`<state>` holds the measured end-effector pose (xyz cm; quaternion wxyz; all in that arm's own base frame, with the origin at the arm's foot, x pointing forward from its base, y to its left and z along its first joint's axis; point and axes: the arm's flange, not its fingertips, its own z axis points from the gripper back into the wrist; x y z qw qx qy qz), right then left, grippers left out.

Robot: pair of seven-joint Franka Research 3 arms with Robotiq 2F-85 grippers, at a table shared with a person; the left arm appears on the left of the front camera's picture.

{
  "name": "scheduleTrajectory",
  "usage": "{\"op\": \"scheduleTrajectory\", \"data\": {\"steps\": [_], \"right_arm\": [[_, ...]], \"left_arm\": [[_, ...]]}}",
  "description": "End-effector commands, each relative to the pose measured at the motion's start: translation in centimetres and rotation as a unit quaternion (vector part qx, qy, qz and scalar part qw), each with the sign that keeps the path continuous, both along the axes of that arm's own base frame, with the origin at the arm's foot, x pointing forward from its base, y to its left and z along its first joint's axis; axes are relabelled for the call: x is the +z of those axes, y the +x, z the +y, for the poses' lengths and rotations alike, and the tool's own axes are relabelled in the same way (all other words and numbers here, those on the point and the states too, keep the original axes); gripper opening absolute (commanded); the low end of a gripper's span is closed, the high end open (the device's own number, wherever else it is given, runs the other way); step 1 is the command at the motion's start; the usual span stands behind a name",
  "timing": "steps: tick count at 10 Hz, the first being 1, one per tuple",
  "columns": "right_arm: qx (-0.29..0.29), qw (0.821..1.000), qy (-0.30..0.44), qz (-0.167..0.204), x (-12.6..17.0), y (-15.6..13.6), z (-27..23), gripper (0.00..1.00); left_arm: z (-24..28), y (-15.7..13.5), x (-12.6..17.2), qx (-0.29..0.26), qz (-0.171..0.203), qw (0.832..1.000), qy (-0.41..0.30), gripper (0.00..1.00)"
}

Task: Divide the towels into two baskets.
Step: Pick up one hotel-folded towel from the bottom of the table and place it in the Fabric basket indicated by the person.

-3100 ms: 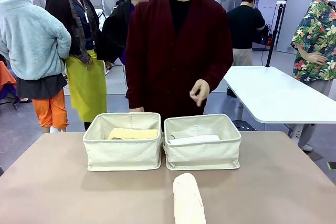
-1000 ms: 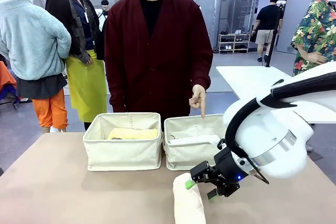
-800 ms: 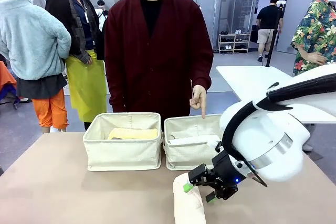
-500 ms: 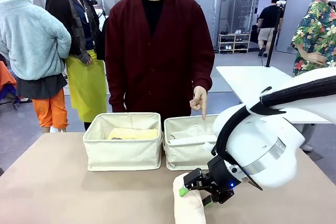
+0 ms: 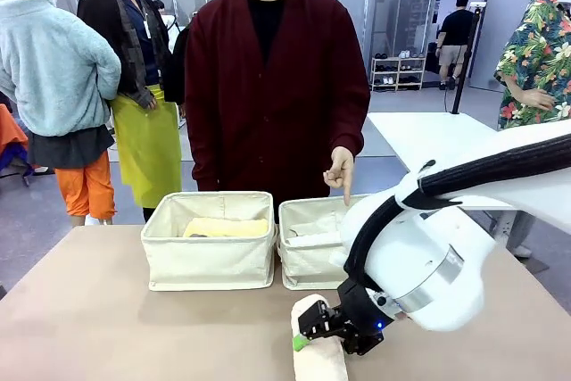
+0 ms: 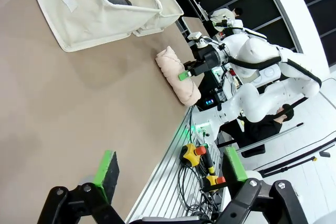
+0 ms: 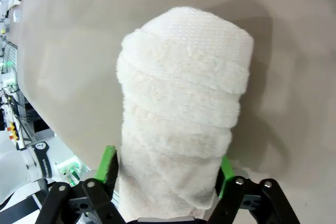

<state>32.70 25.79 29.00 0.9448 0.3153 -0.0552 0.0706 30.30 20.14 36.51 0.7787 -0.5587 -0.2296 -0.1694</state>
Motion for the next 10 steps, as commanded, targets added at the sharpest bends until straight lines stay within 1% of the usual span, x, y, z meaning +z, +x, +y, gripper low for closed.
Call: {"op": "scheduleTrajectory", "data": {"steps": [1,2,4,5,6,7,8,9,10], "right_arm": [[0.004,1.0,-0.017,-0.006,-0.3,0.3,1.3,0.09],[0.002,1.0,-0.021,-0.005,-0.4,0.4,1.3,0.0],[0.004,1.0,-0.023,-0.005,0.0,0.3,1.2,0.0],[0.002,1.0,-0.024,-0.005,0.9,0.0,1.1,0.04],[0.008,0.999,-0.036,-0.016,2.7,-0.4,0.9,0.04],[0.018,0.998,-0.043,-0.037,5.2,-0.8,0.7,0.04],[0.034,0.997,-0.059,-0.047,7.2,-1.1,0.5,0.04],[0.087,0.993,-0.073,-0.037,8.6,-1.6,0.5,0.04],[0.138,0.982,-0.108,-0.073,9.7,-1.4,0.4,0.04]], "left_arm": [[0.1,-0.5,0.3,-0.003,-0.002,1.0,-0.003,1.0],[0.1,-0.5,0.3,-0.003,-0.002,1.0,-0.003,1.0],[0.1,-0.5,0.3,-0.003,-0.002,1.0,-0.003,1.0],[0.1,-0.5,0.3,-0.003,-0.002,1.0,-0.003,1.0],[0.1,-0.5,0.3,-0.003,-0.002,1.0,-0.003,1.0],[0.1,-0.5,0.3,-0.003,-0.002,1.0,-0.003,1.0],[0.1,-0.5,0.3,-0.003,-0.002,1.0,-0.003,1.0],[0.1,-0.5,0.3,-0.003,-0.002,1.0,-0.003,1.0],[0.1,-0.5,0.3,-0.003,-0.002,1.0,-0.003,1.0]]}}
